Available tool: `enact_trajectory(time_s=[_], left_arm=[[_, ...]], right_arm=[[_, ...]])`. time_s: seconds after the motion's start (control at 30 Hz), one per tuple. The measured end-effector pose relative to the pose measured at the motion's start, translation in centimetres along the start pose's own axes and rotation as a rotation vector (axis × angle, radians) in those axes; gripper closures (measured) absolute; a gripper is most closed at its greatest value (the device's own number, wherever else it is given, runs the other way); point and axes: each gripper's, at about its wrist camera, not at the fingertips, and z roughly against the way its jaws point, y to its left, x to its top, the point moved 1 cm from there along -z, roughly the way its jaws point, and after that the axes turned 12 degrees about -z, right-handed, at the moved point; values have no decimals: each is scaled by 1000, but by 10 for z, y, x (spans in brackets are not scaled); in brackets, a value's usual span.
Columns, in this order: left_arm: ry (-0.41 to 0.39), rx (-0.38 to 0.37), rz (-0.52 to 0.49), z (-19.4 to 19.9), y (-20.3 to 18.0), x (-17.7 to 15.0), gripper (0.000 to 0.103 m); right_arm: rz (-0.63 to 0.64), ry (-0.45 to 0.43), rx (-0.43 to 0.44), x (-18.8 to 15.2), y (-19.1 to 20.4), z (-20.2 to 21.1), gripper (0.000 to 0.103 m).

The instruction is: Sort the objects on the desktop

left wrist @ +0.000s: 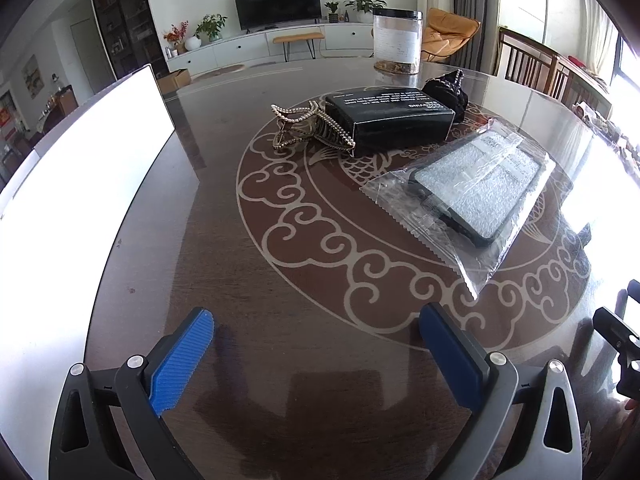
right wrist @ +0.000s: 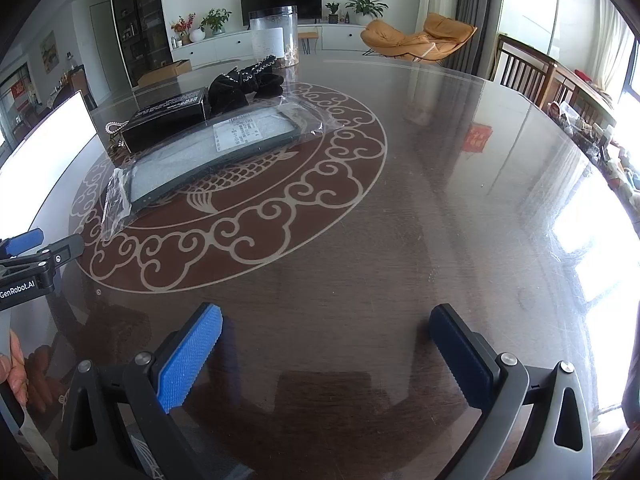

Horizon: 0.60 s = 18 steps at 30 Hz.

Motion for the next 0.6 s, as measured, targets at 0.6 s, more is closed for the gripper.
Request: enact_trajectory(time_s=[0.6], left_arm=[[11,-55,47,-3,9,-1,0]], right_arm=[[-88,-9,-65,-9,-10,9,0]])
